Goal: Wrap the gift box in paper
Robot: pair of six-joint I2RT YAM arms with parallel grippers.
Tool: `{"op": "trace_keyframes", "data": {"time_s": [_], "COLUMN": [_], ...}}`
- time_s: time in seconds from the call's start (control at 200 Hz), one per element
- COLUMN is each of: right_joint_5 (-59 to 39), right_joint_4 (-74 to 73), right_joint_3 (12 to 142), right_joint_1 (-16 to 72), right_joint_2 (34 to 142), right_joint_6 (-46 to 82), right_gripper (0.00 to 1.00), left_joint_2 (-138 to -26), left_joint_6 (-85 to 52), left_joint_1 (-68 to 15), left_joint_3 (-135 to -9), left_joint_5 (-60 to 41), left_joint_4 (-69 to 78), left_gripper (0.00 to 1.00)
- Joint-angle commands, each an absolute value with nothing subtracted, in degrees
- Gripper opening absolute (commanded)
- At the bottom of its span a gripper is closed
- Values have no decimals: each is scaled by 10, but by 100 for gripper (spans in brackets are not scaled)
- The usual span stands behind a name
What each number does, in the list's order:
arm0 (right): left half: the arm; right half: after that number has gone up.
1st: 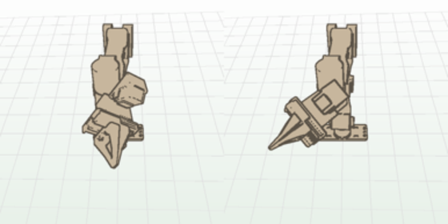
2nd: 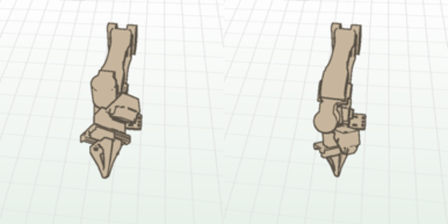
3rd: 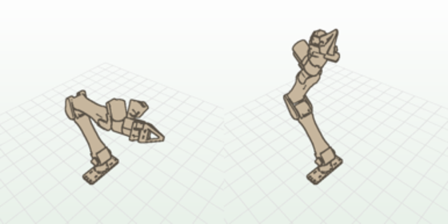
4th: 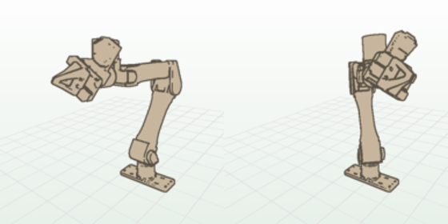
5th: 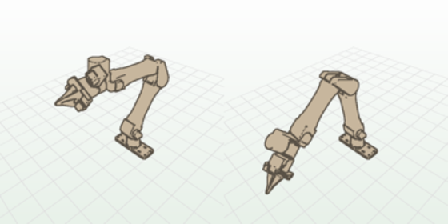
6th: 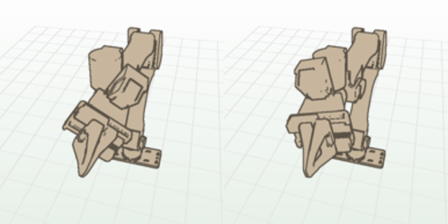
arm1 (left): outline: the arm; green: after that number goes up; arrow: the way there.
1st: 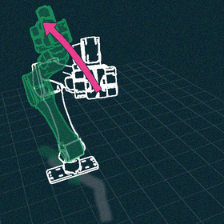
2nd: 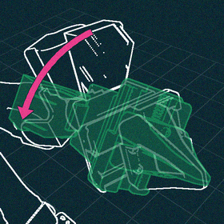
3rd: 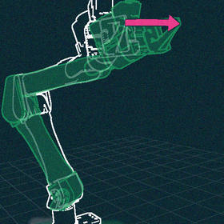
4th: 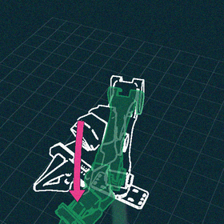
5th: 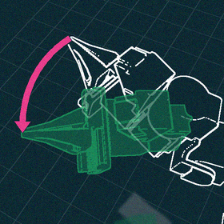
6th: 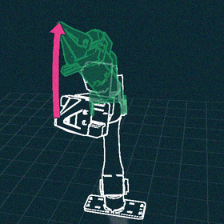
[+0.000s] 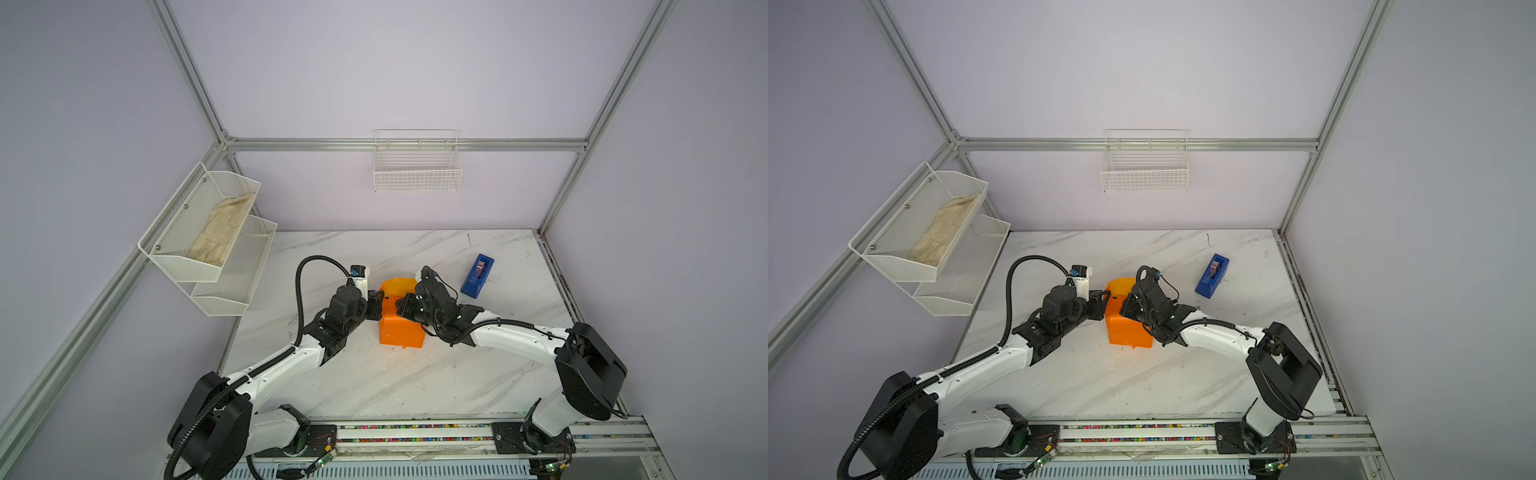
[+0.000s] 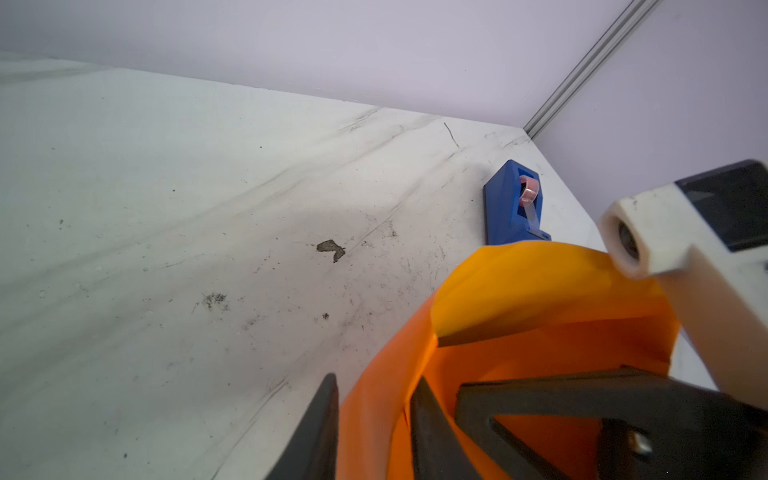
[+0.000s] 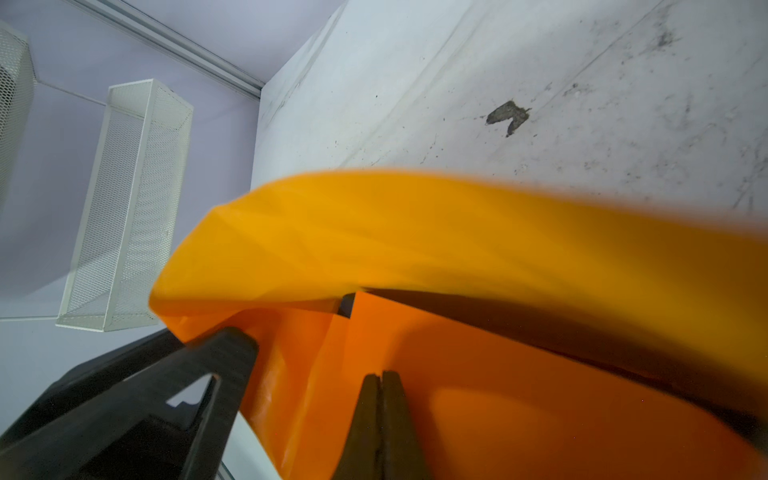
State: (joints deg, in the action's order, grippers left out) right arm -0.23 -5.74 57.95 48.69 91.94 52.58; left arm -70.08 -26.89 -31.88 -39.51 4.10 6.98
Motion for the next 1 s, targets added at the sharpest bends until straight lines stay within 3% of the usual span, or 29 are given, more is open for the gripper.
{"op": "trace_keyframes", "data": {"time_s": [0.0, 0.26, 0.47, 0.995], "right_joint_5": [11, 12, 8, 4], "right_joint_4": [-7, -6, -4, -8], "right_joint_3": [560, 561, 566, 564], "right_joint_1": [483, 483, 483, 483], "right_joint_2": [944, 942, 947, 951], "right_joint_6": [538, 541, 542, 542], "right_gripper": [0, 0, 0, 0], "left_joint_2": [-655, -631, -668, -692], "left_joint_6": [-284, -336, -379, -399], "left_joint_1": [-309, -267, -264, -321], "left_joint_3": [-418, -361, -328, -294], "left_joint_5": [58, 45, -24, -22], "left_joint_4": [63, 45, 76, 176], "left_gripper": [33, 36, 37, 42]}}
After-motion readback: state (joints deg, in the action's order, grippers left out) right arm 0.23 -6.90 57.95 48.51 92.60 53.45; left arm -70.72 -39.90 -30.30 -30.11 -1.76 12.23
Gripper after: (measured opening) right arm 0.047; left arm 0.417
